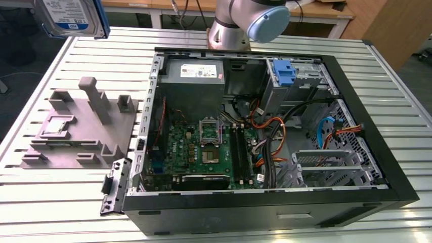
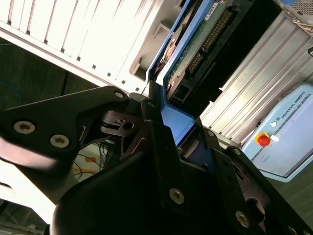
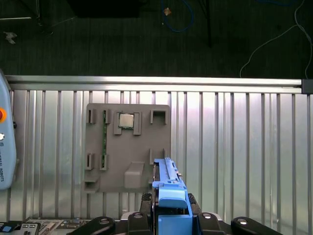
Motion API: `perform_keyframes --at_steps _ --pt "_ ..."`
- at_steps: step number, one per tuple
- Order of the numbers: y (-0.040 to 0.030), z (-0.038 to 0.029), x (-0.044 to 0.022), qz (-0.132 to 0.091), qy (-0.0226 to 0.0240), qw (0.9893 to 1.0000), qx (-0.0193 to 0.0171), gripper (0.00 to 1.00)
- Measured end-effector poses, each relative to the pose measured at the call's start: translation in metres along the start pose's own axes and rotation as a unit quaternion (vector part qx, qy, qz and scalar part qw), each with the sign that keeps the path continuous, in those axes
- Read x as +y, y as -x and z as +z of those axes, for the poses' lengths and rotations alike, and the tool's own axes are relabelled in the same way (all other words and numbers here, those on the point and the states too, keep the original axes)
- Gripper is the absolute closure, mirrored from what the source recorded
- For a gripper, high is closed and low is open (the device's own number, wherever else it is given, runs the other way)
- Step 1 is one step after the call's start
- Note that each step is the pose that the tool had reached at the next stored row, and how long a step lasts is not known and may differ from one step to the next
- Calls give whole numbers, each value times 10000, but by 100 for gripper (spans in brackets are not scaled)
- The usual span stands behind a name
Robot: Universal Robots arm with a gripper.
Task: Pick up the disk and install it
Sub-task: 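Pick up the disk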
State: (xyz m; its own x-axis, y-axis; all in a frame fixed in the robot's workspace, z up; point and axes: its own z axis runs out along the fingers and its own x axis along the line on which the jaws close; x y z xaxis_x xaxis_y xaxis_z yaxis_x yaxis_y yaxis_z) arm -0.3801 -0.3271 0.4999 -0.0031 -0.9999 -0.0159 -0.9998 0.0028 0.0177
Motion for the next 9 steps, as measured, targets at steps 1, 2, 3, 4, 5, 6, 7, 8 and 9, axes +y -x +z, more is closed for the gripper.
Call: perform_keyframes --at_steps 1,2,3,4,5,6,7,8,9 --pt "0 0 -5 0 0 10000 0 64" --pt "0 0 -10 0 0 10000 0 64" --pt "0 0 -16 0 0 10000 0 64" --pt "0 0 -21 0 0 10000 0 64" --pt "0 0 -27 0 0 10000 0 64" --pt "0 0 -32 0 0 10000 0 64" --pt "0 -1 -37 0 0 10000 0 64" --pt "0 -1 -42 0 0 10000 0 64" --pt "0 -1 -47 0 0 10000 0 64"
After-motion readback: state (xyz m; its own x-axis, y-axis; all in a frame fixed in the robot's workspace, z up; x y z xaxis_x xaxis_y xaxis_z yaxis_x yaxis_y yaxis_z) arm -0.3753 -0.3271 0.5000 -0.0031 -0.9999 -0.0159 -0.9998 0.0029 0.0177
